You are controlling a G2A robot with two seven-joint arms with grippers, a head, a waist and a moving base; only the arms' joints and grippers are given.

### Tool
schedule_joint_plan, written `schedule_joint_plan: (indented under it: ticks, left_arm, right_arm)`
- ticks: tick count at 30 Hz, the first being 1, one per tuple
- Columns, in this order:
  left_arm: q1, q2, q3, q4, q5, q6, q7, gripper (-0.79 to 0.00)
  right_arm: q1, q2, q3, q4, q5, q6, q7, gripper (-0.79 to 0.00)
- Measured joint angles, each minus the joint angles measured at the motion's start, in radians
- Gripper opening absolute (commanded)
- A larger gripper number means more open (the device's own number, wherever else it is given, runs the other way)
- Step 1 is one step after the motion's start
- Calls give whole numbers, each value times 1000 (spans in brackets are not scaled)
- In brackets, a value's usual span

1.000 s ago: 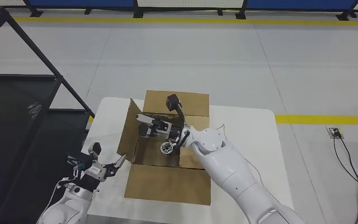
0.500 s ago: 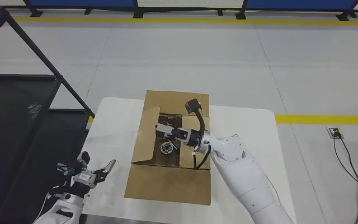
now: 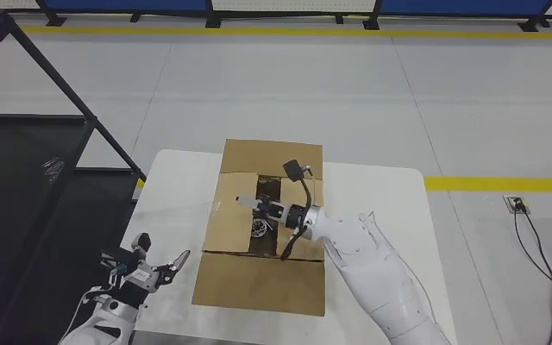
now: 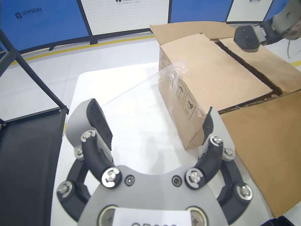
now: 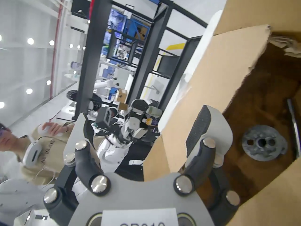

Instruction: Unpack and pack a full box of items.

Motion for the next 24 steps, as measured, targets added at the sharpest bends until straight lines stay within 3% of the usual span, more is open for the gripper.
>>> schedule_joint_plan:
  ticks: [12,24]
  left_arm:
    - [23,-1,3,-13,21,-32,35,0]
    - [18,-2,14,-13,37,-48,31,0]
  right_arm:
    - [101,-45,-110,166,-93,67,-175,0]
    - [112,-48,-81,185,-104,66,-233,0]
